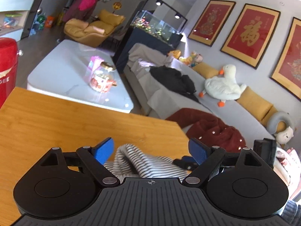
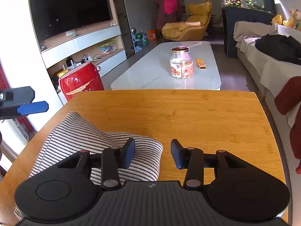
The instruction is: Fold clothes
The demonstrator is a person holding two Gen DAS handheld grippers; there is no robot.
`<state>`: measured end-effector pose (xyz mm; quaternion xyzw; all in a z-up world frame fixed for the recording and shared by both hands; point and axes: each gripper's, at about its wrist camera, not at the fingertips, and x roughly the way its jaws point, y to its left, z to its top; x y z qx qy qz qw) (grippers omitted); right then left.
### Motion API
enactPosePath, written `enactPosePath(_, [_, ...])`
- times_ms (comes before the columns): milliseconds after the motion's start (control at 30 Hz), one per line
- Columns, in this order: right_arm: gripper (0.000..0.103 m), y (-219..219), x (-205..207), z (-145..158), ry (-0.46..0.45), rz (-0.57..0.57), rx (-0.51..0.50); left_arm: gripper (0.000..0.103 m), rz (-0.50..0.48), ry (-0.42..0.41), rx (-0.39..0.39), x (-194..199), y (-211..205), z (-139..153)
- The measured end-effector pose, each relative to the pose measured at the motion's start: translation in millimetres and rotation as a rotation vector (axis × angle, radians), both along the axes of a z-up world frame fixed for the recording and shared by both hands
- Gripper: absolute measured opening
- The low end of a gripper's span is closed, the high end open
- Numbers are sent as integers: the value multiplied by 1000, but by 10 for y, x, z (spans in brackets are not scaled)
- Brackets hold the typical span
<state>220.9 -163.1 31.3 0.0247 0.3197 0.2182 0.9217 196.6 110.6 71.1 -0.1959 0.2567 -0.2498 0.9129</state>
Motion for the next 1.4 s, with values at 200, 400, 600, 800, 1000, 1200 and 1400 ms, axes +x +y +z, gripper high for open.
enactPosePath(200, [43, -98, -456, 81, -28, 41, 13, 86, -36, 128, 184, 239, -376, -338])
enactPosePath(400, [45, 28, -1054, 34, -63, 181, -15, 88, -38, 159, 200, 214, -307, -588])
enactPosePath(600, [57, 279, -1210, -115, -111, 214, -146, 90, -31, 180, 179, 211, -210, -661])
enactPosePath(800, [58, 276, -1207, -69, -110, 241, -177, 92, -26, 253, 98, 196, -79, -805])
enactPosePath(1000, [67, -43, -694, 266, 18, 155, 69, 92, -33, 204, 155, -16, -10, -760])
enactPosePath(1200, [76, -94, 201, -9, 183, 34, 158, 92, -38, 176, 189, -79, -42, -737])
enactPosePath(1400, [46, 11, 248, -120, 240, 87, 357, 93, -54, 163, 235, -151, 2, -727])
